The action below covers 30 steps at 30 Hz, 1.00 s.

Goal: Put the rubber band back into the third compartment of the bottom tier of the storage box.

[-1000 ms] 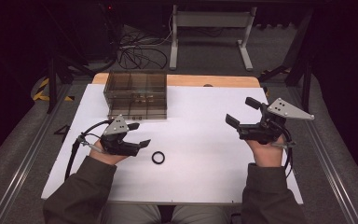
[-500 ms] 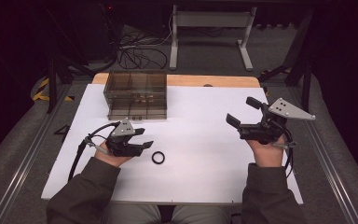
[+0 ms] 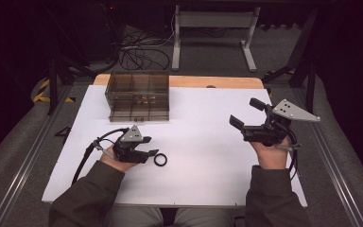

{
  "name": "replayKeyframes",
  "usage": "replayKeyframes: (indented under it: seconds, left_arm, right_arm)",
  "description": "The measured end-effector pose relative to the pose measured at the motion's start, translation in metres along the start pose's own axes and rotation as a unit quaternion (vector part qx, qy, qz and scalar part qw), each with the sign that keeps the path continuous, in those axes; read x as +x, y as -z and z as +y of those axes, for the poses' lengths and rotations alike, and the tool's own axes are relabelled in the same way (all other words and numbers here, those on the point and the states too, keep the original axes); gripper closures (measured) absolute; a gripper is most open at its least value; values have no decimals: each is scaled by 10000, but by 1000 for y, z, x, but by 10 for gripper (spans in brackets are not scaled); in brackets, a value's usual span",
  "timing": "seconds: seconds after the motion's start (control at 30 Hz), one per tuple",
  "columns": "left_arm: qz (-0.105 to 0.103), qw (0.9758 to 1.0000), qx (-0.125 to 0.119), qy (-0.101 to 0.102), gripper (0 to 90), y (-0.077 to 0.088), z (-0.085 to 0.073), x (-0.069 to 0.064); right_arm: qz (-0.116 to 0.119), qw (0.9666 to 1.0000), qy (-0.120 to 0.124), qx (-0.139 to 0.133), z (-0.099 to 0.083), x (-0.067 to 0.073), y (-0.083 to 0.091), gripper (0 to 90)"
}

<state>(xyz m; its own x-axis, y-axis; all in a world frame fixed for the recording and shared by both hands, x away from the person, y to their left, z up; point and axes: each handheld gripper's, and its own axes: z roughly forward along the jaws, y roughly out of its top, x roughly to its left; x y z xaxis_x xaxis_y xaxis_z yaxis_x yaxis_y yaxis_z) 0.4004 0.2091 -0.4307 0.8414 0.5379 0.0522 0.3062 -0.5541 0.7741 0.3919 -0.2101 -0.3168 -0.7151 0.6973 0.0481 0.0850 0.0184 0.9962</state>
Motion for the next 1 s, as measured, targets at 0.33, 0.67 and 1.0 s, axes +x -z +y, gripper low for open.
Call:
replayKeyframes:
  seconds: [0.33, 0.67, 1.0]
  left_arm:
    - [-293, 9992, 237, -94, 427, -10, -2, -6]
    - [-362, 9986, 383, -90, 427, -19, -5, -8]
    - [-522, 9968, 587, -150, 425, -29, -7, -12]
  right_arm:
    - [36, 10000, -37, -4, 0, 0, 0, 9]
    - [36, 10000, -21, -16, 0, 0, 0, 9]
    - [19, 10000, -33, -26, 1, -1, 1, 9]
